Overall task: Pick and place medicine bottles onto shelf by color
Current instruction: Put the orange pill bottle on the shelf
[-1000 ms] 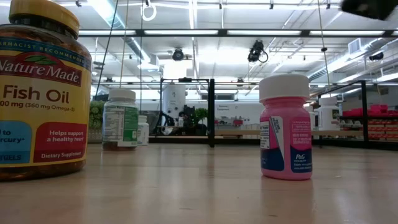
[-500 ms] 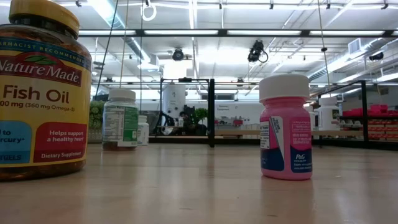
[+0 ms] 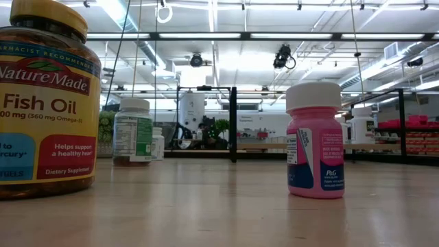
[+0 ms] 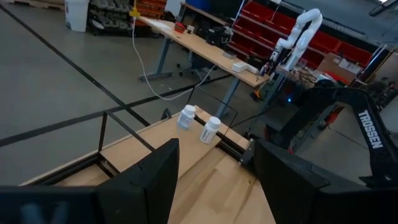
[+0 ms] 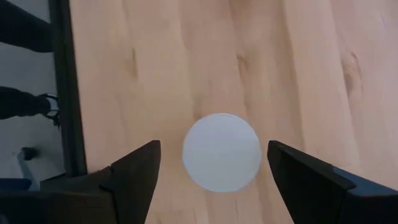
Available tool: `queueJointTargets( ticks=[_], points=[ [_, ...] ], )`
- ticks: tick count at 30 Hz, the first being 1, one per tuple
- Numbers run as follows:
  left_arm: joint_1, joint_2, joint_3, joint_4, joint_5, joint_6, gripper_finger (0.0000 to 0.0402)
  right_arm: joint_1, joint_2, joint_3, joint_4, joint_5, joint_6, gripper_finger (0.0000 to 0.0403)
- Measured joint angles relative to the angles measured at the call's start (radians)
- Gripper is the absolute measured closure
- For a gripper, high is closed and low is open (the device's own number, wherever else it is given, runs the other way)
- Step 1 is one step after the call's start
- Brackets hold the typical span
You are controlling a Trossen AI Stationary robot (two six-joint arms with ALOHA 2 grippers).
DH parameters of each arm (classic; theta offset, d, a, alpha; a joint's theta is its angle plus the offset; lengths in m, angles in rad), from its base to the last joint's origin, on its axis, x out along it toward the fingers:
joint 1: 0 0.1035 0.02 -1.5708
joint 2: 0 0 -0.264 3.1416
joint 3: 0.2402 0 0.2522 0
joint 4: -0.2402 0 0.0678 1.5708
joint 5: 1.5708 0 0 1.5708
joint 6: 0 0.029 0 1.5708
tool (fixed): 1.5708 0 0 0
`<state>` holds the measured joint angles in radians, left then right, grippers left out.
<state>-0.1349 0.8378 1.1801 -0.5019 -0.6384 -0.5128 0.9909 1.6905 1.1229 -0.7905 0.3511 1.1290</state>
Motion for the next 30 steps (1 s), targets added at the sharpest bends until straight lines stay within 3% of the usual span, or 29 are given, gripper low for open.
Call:
queueJointTargets(
  ticks=[9, 30],
  points=[
    [0.000, 0.000, 0.000, -0.031, 0.009, -0.001, 0.0186, -0.001, -0.004, -0.012, 0.004, 0.074, 0.049, 0.0099],
    [0.000, 0.000, 0.000, -0.054, 0.035, -0.001, 0.0182, 0.000, 0.021, -0.102, 0.118, 0.043, 0.032, 0.0099]
  ],
)
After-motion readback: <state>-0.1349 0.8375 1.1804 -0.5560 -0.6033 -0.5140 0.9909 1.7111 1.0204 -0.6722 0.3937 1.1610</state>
